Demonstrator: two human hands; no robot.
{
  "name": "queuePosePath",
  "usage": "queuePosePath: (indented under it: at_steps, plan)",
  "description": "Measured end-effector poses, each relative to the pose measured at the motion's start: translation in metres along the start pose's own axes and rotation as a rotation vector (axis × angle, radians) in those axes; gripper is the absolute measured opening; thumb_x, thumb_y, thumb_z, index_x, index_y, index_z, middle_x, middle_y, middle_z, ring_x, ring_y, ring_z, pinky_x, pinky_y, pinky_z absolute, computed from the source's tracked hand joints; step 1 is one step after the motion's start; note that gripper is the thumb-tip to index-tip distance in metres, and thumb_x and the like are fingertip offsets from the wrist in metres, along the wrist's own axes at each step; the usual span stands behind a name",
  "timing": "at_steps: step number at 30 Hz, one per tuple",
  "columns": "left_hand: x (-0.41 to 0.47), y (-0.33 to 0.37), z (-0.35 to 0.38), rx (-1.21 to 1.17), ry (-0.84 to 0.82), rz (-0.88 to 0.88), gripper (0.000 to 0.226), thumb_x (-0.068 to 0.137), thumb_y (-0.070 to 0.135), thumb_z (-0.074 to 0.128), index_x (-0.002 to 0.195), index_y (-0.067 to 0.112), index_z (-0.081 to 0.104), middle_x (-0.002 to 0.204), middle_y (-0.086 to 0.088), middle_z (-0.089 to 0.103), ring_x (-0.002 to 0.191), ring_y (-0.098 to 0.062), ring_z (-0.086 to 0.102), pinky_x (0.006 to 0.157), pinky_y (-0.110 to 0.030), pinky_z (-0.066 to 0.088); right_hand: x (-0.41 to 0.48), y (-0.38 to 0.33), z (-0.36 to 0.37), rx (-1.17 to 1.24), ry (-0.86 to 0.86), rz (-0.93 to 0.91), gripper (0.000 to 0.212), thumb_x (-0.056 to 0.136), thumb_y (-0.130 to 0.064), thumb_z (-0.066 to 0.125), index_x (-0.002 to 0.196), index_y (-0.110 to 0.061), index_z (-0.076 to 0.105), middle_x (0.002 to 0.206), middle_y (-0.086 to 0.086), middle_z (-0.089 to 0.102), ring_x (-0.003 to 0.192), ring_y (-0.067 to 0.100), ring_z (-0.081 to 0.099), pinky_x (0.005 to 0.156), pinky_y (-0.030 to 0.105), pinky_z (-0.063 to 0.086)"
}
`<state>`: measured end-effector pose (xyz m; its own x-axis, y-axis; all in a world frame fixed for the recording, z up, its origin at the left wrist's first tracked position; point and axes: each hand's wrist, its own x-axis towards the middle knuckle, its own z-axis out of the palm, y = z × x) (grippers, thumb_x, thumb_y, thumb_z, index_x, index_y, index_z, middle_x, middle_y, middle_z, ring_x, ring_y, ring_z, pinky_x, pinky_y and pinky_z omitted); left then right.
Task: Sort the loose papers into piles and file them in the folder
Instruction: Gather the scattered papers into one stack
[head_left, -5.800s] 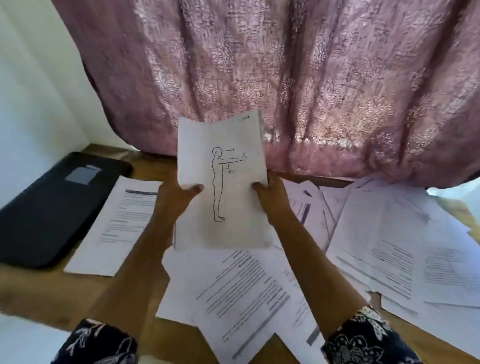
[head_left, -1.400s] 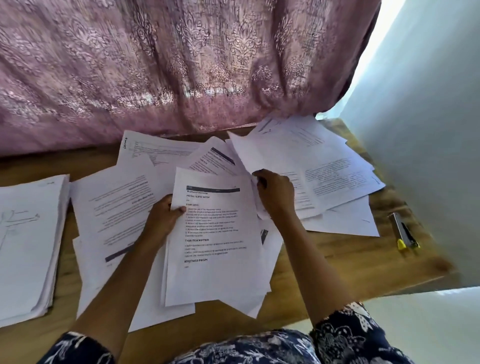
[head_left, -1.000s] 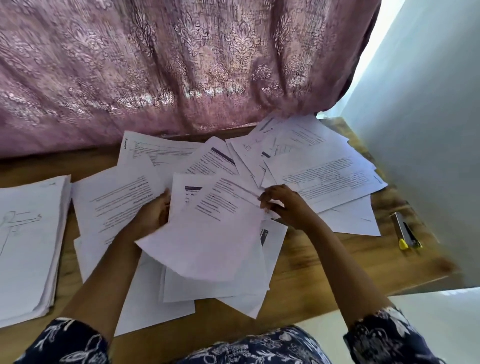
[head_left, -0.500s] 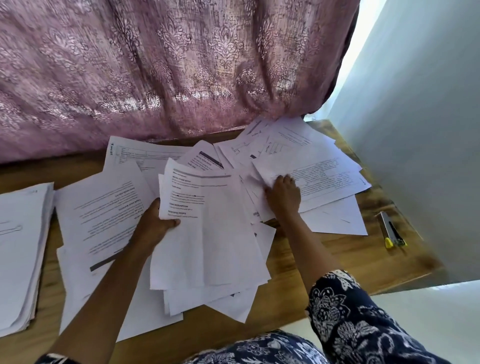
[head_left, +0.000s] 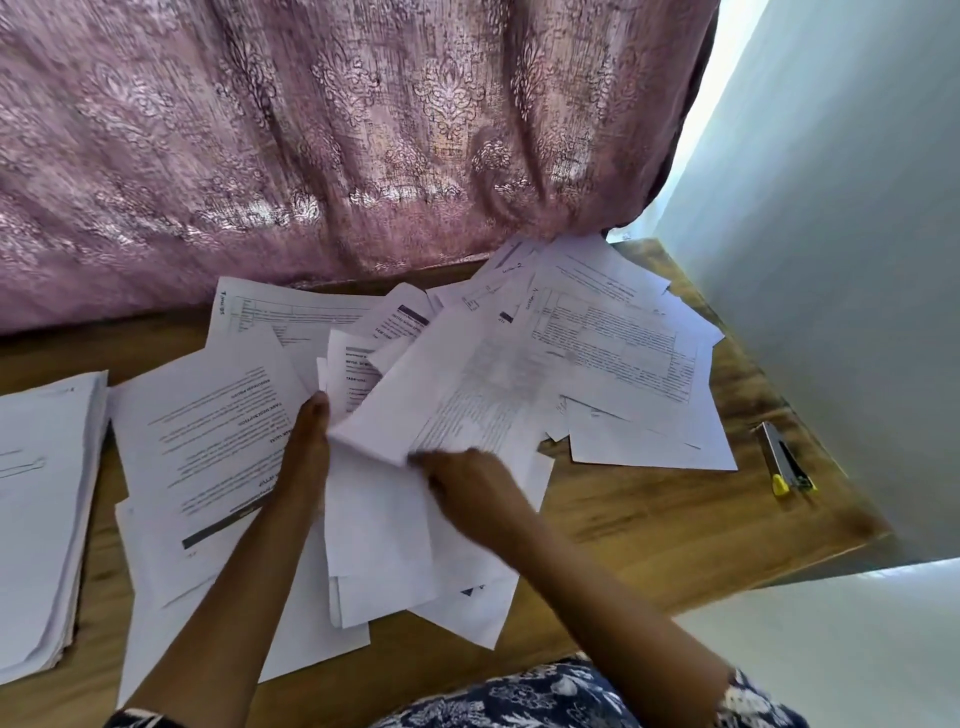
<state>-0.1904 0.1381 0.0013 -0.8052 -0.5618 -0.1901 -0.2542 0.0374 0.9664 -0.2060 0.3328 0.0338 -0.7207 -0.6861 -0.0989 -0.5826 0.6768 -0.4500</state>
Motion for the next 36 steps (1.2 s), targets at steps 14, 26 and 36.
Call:
queuePosePath:
  at_steps: [14,26,36]
  plan:
    - [0.006,-0.016,-0.006,0.209,-0.093,-0.041,0.073,0.082,-0.009,0.066,0.144,0.014,0.036,0.136,-0.009,0.051,0.121,-0.028,0.05,0.096,-0.038,0.046,0.06,0.142,-0.047,0.078,0.399,0.496,0.04,0.092,-0.023,0.059,0.13,-0.012,0.055,0.136,0.009,0.055,0.124,0.028,0.05,0.099,0.036,0.04]
    - [0.001,-0.014,-0.007,0.257,-0.03,0.067,0.093,0.074,0.008,0.081,0.149,0.017,0.026,0.143,-0.007,0.044,0.128,-0.026,0.044,0.101,-0.046,0.045,0.084,0.164,-0.035,-0.167,0.067,0.523,0.087,0.089,-0.056,0.052,0.152,-0.011,0.012,0.16,0.009,0.012,0.147,0.025,0.013,0.114,0.052,0.02]
    - [-0.008,-0.025,-0.04,0.176,0.159,-0.03,0.066,0.092,-0.001,0.056,0.148,0.022,0.031,0.146,-0.01,0.045,0.13,-0.032,0.046,0.104,-0.042,0.04,0.075,0.141,-0.057,-0.068,0.053,0.45,0.075,0.092,-0.017,0.057,0.153,-0.019,0.013,0.126,0.023,0.057,0.109,0.036,0.058,0.083,0.035,0.045]
